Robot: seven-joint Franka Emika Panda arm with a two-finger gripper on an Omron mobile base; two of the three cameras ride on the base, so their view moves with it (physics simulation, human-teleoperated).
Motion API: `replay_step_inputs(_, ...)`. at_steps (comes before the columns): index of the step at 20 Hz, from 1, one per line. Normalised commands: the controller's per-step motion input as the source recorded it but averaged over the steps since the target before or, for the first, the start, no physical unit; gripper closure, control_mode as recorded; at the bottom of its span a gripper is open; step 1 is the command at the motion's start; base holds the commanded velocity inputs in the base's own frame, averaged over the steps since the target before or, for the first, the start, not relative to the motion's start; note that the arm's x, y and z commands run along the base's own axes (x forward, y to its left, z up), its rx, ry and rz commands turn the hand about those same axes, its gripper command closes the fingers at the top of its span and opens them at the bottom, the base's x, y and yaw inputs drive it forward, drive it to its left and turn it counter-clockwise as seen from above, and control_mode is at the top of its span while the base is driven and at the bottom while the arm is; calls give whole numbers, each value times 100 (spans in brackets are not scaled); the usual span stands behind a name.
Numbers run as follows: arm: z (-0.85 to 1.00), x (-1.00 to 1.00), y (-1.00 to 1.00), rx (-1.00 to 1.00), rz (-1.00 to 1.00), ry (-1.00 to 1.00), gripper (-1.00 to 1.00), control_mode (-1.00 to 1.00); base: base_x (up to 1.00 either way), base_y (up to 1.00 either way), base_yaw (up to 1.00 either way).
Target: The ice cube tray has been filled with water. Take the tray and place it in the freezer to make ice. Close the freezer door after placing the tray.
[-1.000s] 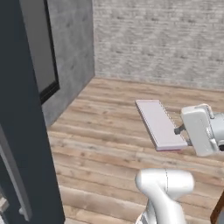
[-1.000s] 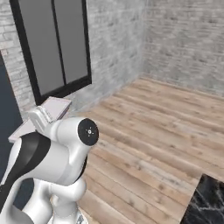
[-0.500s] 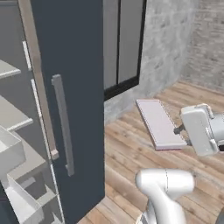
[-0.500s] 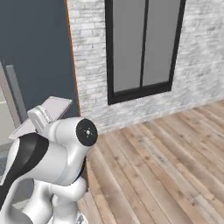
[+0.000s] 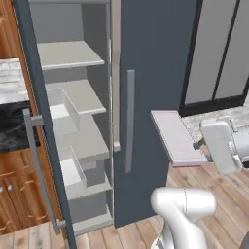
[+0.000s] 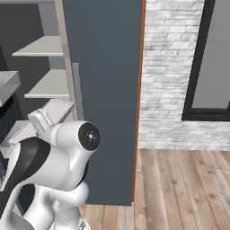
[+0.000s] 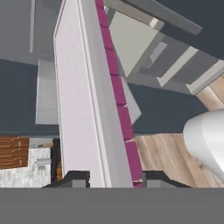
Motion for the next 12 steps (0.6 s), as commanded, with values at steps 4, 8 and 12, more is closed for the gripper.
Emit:
replay_step_inputs(4,0,0,0,0,0,0,100,100,1,-17,60)
replay_step_inputs(8,0,0,0,0,0,0,100,100,32,-2,39)
replay_step_inputs(12,0,0,0,0,0,0,100,100,42,0,26)
